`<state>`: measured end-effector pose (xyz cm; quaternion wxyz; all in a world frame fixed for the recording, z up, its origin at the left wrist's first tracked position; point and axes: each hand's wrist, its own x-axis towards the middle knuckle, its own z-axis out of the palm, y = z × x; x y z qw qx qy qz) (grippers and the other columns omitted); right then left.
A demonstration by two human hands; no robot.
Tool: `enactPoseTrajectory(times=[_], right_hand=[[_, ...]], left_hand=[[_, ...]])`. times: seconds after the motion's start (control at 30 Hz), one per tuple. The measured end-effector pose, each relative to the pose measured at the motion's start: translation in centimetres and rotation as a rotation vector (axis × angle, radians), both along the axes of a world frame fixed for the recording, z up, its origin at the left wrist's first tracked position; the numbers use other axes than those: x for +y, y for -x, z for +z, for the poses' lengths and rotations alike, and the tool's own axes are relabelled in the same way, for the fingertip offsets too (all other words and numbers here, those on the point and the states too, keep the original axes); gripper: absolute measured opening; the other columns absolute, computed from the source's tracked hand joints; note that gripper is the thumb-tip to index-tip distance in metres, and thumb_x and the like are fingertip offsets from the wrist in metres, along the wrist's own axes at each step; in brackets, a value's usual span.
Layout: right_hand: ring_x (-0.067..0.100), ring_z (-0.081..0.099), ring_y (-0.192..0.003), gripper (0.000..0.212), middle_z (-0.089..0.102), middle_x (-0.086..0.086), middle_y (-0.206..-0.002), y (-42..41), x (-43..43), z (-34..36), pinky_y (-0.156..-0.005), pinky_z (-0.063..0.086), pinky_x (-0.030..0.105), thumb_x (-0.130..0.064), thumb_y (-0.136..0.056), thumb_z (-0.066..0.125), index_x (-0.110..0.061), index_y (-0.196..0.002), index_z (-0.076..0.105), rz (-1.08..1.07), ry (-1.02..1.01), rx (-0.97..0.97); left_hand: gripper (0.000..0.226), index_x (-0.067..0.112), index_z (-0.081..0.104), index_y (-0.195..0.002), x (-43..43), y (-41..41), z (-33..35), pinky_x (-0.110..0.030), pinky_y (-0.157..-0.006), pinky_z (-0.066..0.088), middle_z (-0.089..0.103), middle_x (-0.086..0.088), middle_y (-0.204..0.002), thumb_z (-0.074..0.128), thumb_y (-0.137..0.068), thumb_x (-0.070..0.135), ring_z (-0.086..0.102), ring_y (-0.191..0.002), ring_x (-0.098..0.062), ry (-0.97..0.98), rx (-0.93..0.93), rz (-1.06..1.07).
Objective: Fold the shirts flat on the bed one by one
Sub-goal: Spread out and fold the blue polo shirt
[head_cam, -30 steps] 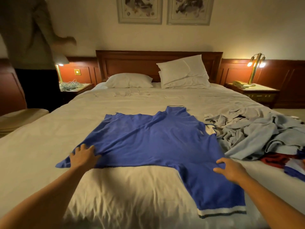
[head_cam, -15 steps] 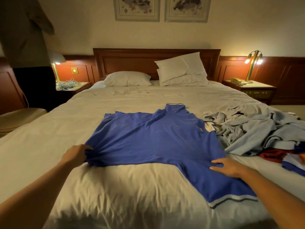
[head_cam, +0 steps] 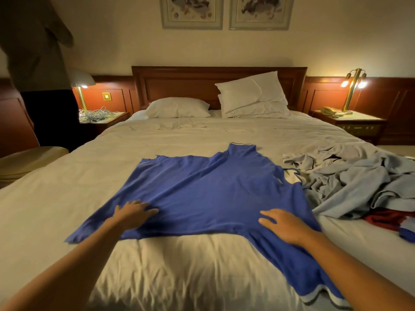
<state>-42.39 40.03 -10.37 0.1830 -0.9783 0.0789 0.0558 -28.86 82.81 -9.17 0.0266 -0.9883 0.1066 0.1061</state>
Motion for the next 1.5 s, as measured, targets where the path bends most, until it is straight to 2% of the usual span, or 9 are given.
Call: enactPoseTrajectory(times=[0.17,0.4,0.53,0.73,0.87,0.97,1.07,1.23,1.5], right_hand=[[0.033,-0.011,-0.152,0.051,-0.006,-0.006,-0.167,-5.5,1.3,-5.1,-0.118,-0.004,0.056,-0.047,-0.107,0.016,-0.042,-0.157,0.003,0.072,0.119,0.161],[0.019,-0.021,-0.150,0.064,-0.018,-0.006,-0.165,-16.5,0.5,-8.3,-0.120,-0.013,0.048,-0.065,-0.098,0.006,-0.040,-0.150,-0.023,-0.001,0.206,-0.020],[0.018,-0.017,-0.152,0.079,-0.021,-0.007,-0.164,-24.4,-1.4,-9.3,-0.121,-0.013,0.043,-0.074,-0.081,-0.011,-0.042,-0.153,-0.016,-0.033,0.297,-0.223],[0.024,-0.011,-0.153,0.068,-0.011,-0.007,-0.166,-38.2,-6.4,-9.8,-0.123,-0.006,0.048,-0.073,-0.091,0.008,-0.048,-0.153,-0.008,-0.101,0.222,-0.122],[0.026,-0.013,-0.153,0.067,-0.013,-0.007,-0.166,-44.9,-8.3,-9.7,-0.122,-0.009,0.052,-0.076,-0.090,0.007,-0.053,-0.150,-0.011,-0.094,0.250,-0.088],[0.033,-0.011,-0.152,0.065,-0.012,-0.005,-0.166,-48.7,-9.0,-9.3,-0.120,-0.006,0.058,-0.075,-0.092,0.008,-0.054,-0.150,-0.010,-0.083,0.300,-0.048],[0.039,-0.010,-0.151,0.065,-0.011,-0.007,-0.166,-51.5,-9.5,-8.9,-0.118,-0.004,0.064,-0.079,-0.089,0.008,-0.058,-0.148,-0.011,-0.088,0.313,-0.013],[0.045,-0.010,-0.149,0.070,-0.012,-0.005,-0.166,-55.1,-9.6,-7.7,-0.109,-0.010,0.075,-0.084,-0.083,0.002,-0.059,-0.146,-0.016,-0.128,0.380,0.039],[0.035,-0.004,-0.152,0.065,0.007,-0.001,-0.167,-55.5,-10.1,-7.0,-0.111,-0.007,0.074,-0.070,-0.097,0.013,-0.046,-0.155,-0.002,-0.122,0.382,-0.012]], left_hand=[[0.066,0.043,0.003,-0.157,-2.6,-1.6,-5.0,-0.059,-0.120,0.001,-0.006,0.000,-0.168,0.016,-0.098,0.069,-0.004,-0.152,-0.039,0.083,0.105,0.044],[0.080,0.056,-0.013,-0.149,-4.3,-11.4,-8.4,-0.049,-0.122,-0.010,-0.017,0.008,-0.165,0.006,-0.078,0.087,-0.017,-0.152,-0.025,0.197,-0.041,0.139],[0.091,0.060,-0.014,-0.146,-6.0,-20.2,-9.4,-0.049,-0.123,-0.006,-0.017,0.007,-0.166,-0.001,-0.063,0.096,-0.015,-0.153,-0.026,0.245,-0.142,0.169],[0.087,0.062,-0.012,-0.146,-7.9,-32.7,-10.1,-0.052,-0.123,-0.005,-0.012,0.005,-0.167,0.014,-0.070,0.096,-0.011,-0.154,-0.026,0.315,-0.218,0.177],[0.081,0.054,0.020,-0.150,-7.4,-38.1,-10.6,-0.053,-0.121,0.001,0.012,0.008,-0.166,0.031,-0.078,0.089,0.003,-0.154,-0.024,0.375,-0.317,0.130],[0.057,0.028,0.061,-0.116,-6.7,-40.5,-10.5,-0.053,-0.112,0.020,0.053,0.000,-0.134,0.043,-0.088,0.074,0.039,-0.133,-0.031,0.439,-0.545,-0.013],[0.040,0.027,0.059,-0.083,-5.3,-42.1,-9.2,-0.049,-0.096,0.032,0.054,0.000,-0.102,0.044,-0.091,0.064,0.048,-0.103,-0.035,0.407,-0.624,-0.008],[0.033,0.031,0.052,-0.085,-5.6,-43.6,-7.6,-0.055,-0.110,0.024,0.048,-0.001,-0.111,0.046,-0.093,0.063,0.046,-0.110,-0.032,0.155,-0.471,0.061],[0.102,0.011,0.075,-0.088,-3.3,-43.9,-3.6,-0.032,-0.083,0.049,0.069,-0.006,-0.098,0.055,-0.041,0.100,0.065,-0.093,-0.018,0.464,-0.083,-0.103]])
